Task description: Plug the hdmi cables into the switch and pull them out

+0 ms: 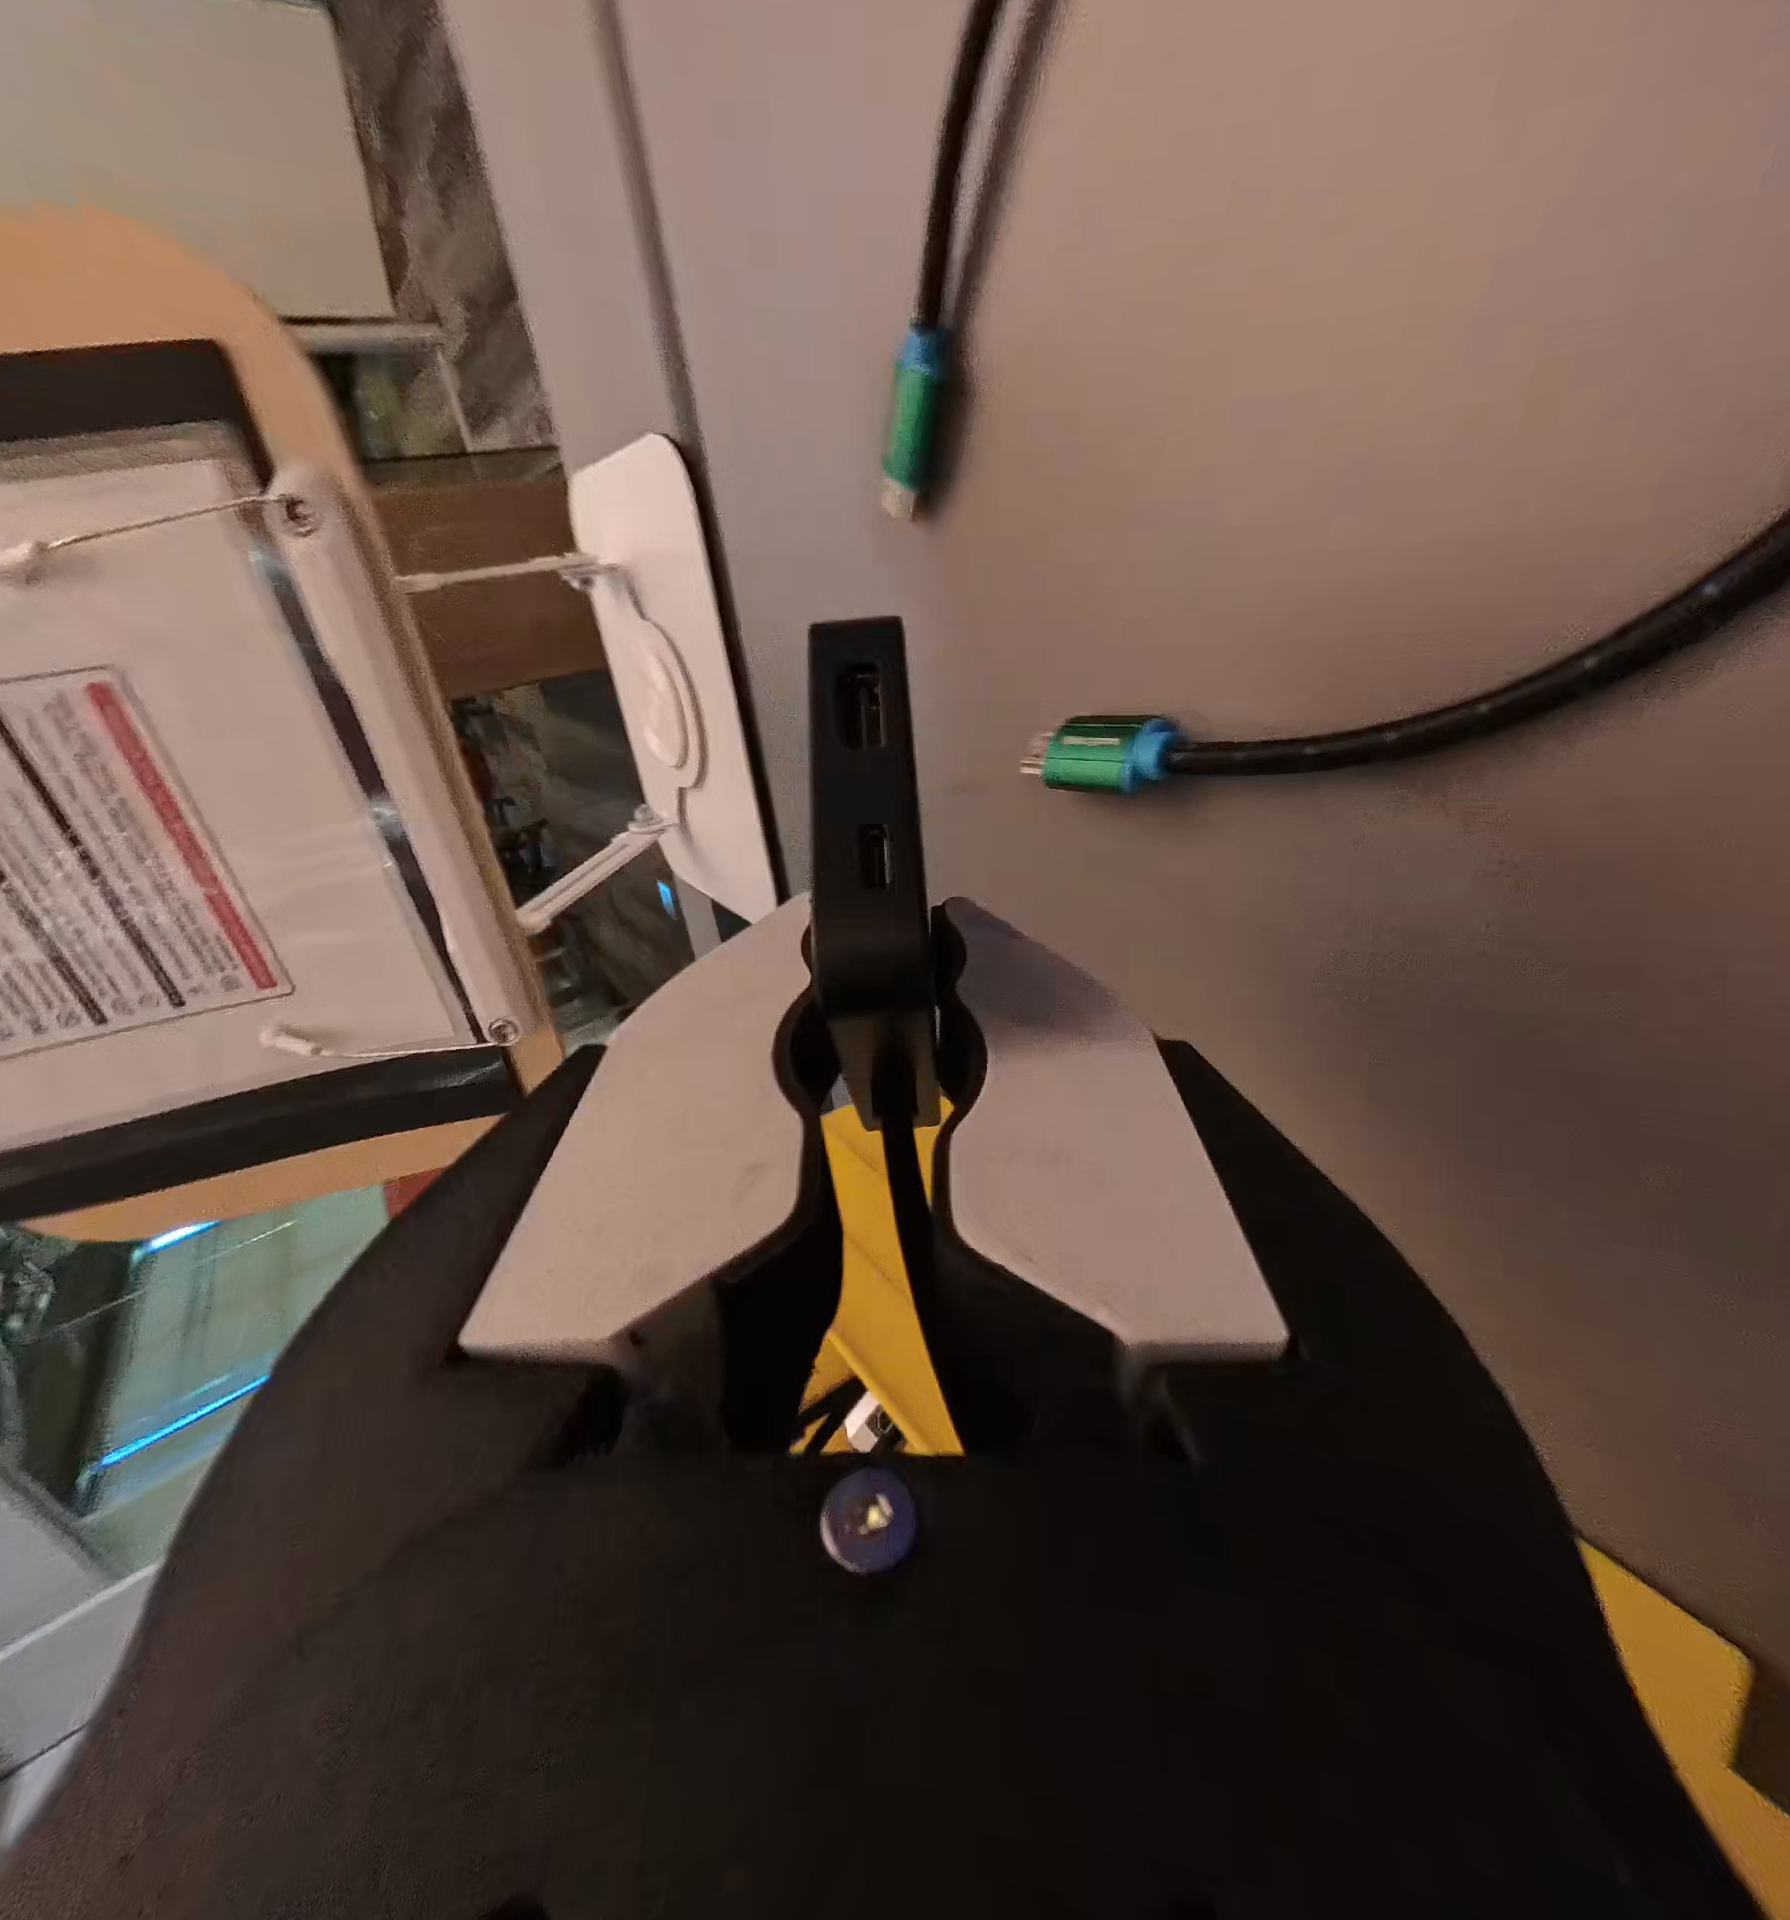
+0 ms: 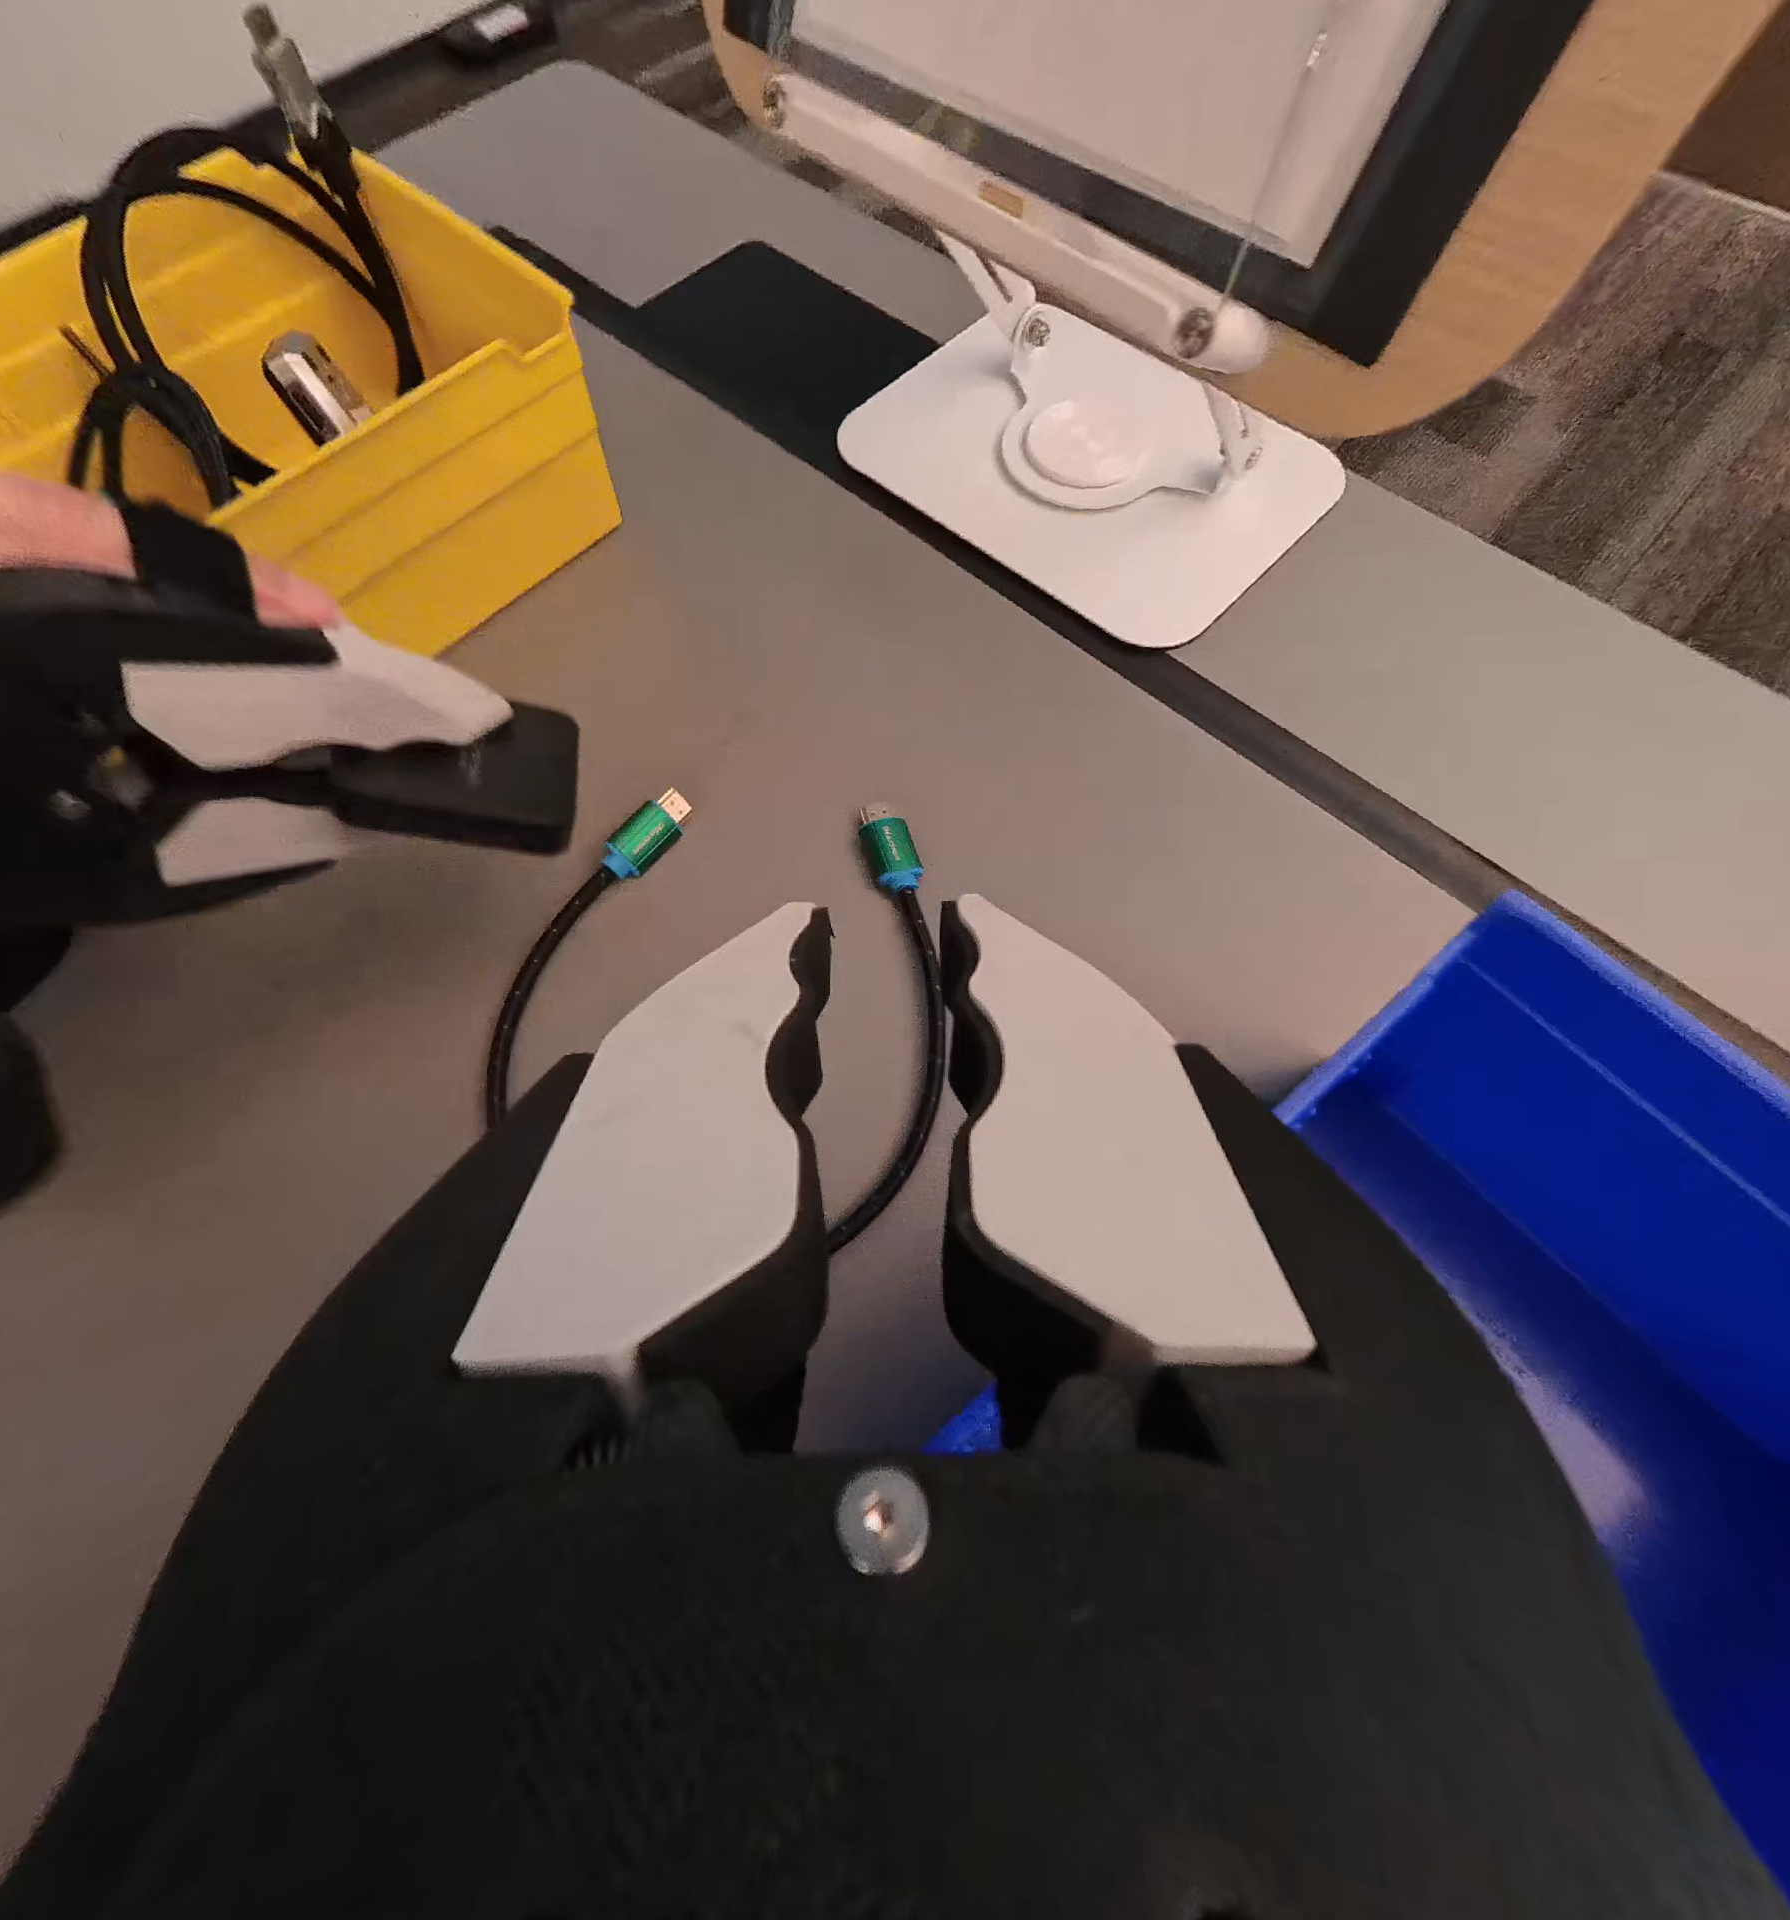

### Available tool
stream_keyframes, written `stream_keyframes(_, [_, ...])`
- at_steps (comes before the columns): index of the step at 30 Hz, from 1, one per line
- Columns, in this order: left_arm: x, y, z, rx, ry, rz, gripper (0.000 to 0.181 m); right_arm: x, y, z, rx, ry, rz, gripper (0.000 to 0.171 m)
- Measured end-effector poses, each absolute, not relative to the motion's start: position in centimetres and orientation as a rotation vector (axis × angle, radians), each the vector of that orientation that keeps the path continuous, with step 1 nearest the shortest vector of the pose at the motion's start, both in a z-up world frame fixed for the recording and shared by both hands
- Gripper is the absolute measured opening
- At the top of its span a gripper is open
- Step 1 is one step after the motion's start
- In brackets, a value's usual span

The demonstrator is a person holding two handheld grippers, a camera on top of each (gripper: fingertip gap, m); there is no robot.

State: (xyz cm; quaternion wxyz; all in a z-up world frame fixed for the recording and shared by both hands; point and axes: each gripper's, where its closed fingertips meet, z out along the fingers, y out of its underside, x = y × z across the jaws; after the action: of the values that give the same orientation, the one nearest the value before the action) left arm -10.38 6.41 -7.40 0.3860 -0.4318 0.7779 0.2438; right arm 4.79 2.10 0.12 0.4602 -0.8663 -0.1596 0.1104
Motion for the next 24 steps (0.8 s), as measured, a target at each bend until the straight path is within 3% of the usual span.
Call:
stream_keyframes(8, [-13.8, 3.8, -10.7, -1.111, 2.179, 0.930, 0.013, 2.5, 2.8, -2.5, -2.229, -0.438, 0.311, 0.023])
stream_keyframes(24, [-14.2, -0.2, -14.6, -0.913, 2.319, 1.132, 0.020, -1.1, 5.2, -7.8, -2.343, -0.439, 0.263, 0.021])
